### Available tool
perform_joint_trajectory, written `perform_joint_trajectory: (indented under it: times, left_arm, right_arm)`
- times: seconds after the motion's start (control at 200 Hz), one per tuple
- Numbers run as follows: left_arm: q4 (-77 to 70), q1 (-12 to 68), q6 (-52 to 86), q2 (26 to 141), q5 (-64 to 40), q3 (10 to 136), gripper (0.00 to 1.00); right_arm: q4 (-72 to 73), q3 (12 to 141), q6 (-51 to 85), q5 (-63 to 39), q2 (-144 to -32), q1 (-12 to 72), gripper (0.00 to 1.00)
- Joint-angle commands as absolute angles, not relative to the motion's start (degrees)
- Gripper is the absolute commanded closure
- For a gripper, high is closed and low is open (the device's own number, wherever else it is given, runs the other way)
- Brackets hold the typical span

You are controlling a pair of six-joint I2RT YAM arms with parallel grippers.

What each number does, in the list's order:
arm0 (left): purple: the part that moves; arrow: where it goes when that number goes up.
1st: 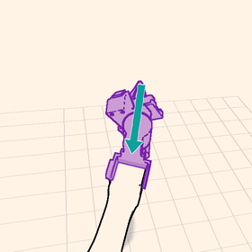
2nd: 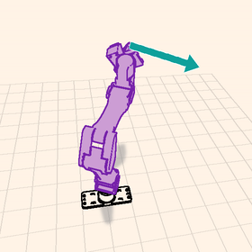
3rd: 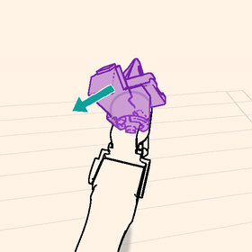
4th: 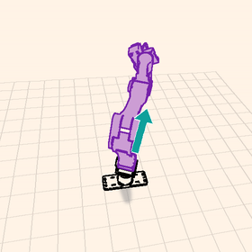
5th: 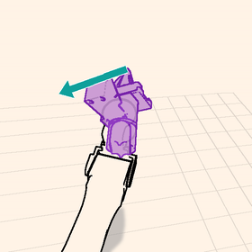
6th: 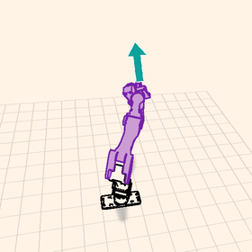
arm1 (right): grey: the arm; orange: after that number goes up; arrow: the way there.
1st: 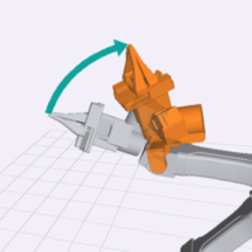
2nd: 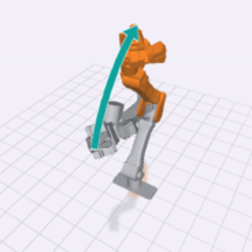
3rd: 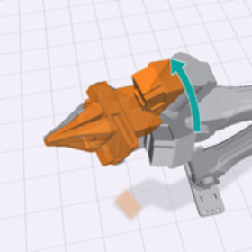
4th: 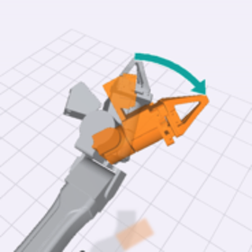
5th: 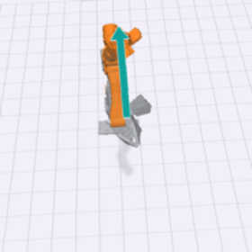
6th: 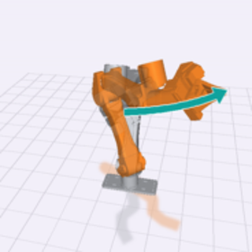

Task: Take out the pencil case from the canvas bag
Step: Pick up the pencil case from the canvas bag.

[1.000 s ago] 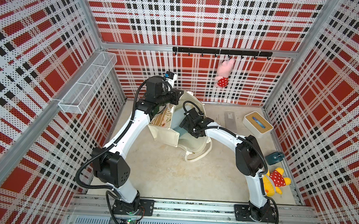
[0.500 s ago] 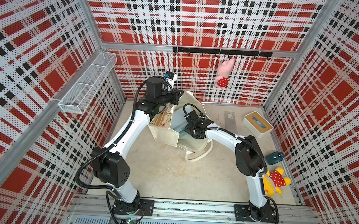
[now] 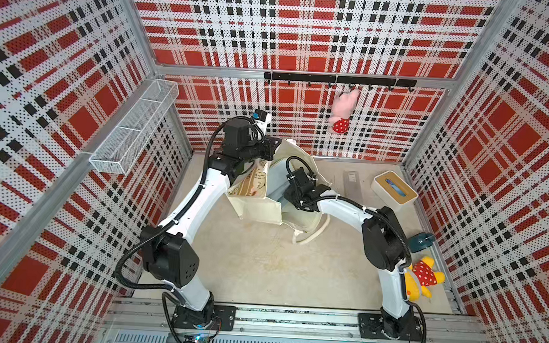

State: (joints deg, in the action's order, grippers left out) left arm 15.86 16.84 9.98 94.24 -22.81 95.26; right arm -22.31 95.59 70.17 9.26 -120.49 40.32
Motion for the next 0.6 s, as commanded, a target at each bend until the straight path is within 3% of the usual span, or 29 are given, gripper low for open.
perform_joint_trajectory:
  times: [0.0, 0.256, 0.431, 0.596]
  left_arm:
    - [8.0, 16.8, 9.2, 89.9, -22.9, 96.6, 1.00]
    - [7.8, 16.7, 9.4, 90.2, -22.5, 96.4, 1.00]
    - [7.6, 16.7, 10.5, 90.6, -20.5, 96.4, 1.00]
    - [7.6, 15.7, 12.3, 91.3, -19.8, 97.3, 1.00]
  right_arm:
    - [-22.7, 94.1, 67.3, 11.4, -116.3, 39.9, 0.78]
    - [-9.4, 84.0, 57.5, 10.2, -106.2, 40.0, 0.86]
    - [2.0, 76.6, 49.5, 3.4, -100.4, 39.9, 0.92]
    - [4.0, 75.8, 43.9, -1.7, -99.5, 39.9, 0.97]
